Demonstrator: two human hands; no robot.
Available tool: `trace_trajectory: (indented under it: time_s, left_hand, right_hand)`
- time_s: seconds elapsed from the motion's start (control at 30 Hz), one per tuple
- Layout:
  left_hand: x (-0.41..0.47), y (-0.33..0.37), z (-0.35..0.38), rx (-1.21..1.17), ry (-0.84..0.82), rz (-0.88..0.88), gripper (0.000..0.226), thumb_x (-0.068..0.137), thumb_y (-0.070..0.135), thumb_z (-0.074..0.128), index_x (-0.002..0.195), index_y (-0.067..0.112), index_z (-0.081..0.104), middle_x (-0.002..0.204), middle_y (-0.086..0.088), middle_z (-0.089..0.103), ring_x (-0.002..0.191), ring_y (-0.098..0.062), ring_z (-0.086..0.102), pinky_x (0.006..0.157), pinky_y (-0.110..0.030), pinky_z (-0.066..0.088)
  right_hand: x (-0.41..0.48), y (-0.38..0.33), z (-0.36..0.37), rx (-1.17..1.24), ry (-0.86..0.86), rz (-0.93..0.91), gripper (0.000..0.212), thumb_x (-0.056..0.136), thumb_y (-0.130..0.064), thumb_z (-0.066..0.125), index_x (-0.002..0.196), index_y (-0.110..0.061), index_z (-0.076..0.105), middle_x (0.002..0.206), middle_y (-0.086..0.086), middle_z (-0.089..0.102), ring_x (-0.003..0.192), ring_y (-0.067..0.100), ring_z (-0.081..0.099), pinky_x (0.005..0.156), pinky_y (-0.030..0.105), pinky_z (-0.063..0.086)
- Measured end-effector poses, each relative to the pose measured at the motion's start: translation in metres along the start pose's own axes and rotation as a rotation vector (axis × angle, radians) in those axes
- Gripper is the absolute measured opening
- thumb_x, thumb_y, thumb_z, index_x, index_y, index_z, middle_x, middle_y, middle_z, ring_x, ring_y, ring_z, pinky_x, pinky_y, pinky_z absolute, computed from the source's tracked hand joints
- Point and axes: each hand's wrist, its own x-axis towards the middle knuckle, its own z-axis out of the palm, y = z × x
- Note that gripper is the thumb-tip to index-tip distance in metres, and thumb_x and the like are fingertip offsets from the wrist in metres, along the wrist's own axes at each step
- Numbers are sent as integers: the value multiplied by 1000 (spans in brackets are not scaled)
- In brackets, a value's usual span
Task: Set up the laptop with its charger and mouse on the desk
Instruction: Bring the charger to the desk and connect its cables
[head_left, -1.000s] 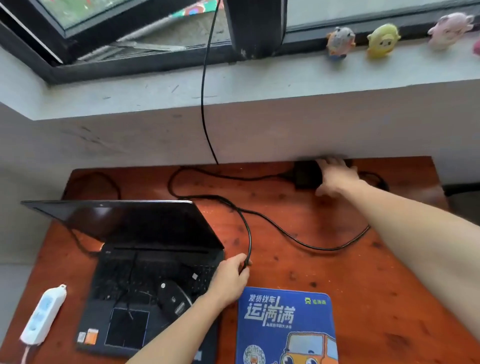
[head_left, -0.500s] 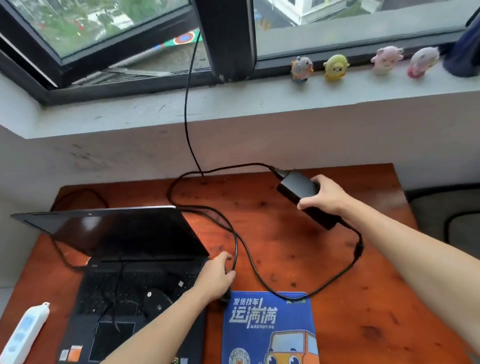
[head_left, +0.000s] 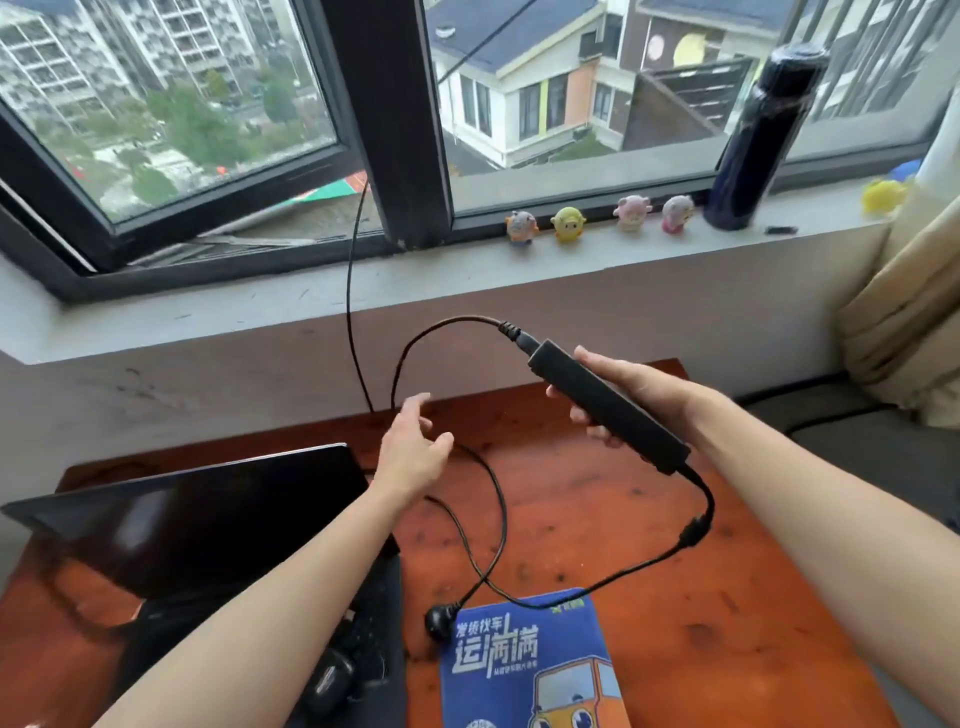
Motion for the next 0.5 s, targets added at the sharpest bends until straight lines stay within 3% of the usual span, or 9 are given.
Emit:
trace_trajectory:
  time_s: [0.13, 0.27, 0.37, 0.43, 0.5]
  left_hand:
    - [30, 22, -19, 25, 76, -11, 87, 82, 29, 71, 150, 27, 18, 139, -13, 38, 123, -31, 48, 106, -39, 36]
    - [54, 41, -30, -124, 183, -148, 59, 83, 40, 68, 133, 19, 43, 130, -12, 47, 117, -30, 50, 100, -37, 38]
    - [67, 52, -60, -700, 127, -380, 16, 94, 24, 48, 104, 12, 53, 95, -10, 58, 80, -24, 57, 72, -36, 49]
    - [71, 57, -88, -1064, -1, -409, 26, 91, 2, 30, 107, 13, 48, 91, -11, 55, 80, -24, 56, 72, -36, 48]
    - [74, 64, -120, -1364, 5, -349, 42, 82, -3, 28, 118, 12, 43, 101, -15, 61, 93, -28, 61, 82, -39, 47]
  right_hand:
    - [-30, -1, 10, 2, -105, -41, 84, 58, -73, 74, 116, -13, 67, 74, 5, 56, 57, 18, 49, 47, 23, 42]
    - [-60, -4, 8, 89, -165, -156, 80, 57, -71, 76, 110, -11, 69, 72, 9, 50, 53, 19, 41, 46, 26, 34]
    - [-82, -8, -7, 151, -169, -252, 84, 56, -69, 78, 111, -7, 67, 71, 11, 50, 49, 18, 46, 45, 24, 38]
    - [-95, -7, -22, 191, -95, -264, 85, 53, -68, 81, 110, -7, 67, 70, 11, 50, 49, 17, 48, 44, 23, 40]
    - [-100, -3, -38, 149, 33, -217, 90, 49, -68, 83, 112, -6, 64, 71, 10, 51, 50, 17, 49, 44, 24, 41]
